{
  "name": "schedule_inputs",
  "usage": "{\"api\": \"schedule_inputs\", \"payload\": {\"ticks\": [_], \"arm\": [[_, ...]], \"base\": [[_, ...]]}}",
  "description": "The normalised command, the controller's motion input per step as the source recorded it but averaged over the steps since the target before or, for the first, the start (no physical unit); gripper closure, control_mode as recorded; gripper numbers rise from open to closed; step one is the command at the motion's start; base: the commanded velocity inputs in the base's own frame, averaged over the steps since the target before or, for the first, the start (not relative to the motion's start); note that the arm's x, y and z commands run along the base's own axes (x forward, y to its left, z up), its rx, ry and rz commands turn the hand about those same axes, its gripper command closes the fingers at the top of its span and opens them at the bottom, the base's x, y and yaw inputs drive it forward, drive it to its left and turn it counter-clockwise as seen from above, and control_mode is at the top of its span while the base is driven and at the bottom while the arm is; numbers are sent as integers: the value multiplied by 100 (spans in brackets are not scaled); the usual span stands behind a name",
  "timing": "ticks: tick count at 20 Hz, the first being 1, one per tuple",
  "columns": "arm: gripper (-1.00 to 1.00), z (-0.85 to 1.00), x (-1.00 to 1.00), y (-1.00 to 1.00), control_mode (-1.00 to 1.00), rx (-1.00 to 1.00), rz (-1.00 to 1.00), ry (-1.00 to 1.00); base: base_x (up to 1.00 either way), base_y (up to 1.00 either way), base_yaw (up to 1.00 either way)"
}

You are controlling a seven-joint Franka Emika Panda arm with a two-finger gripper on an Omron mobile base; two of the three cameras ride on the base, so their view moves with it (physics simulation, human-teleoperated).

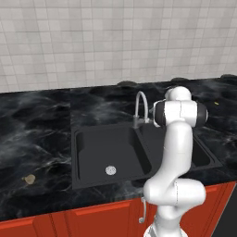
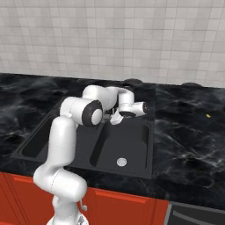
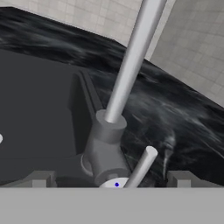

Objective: Turn on the sink faucet. Then move the garlic from the counter to the sink. Turn off the sink. Move the vegetable from the sink to the pot next to the stove. Finally move the pot to the rear left burner.

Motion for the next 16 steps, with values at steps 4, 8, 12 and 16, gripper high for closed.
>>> {"api": "schedule_inputs", "payload": {"ticks": [4, 8, 12, 16], "arm": [[-100, 0, 8, 1, -100, 0, 0, 0], [-100, 0, 2, 1, -100, 0, 0, 0], [-100, 0, 0, 1, -100, 1, 0, 0], [-100, 0, 0, 1, -100, 1, 0, 1]], "base": [[0, 0, 0], [0, 0, 0], [0, 0, 0], [0, 0, 0]]}}
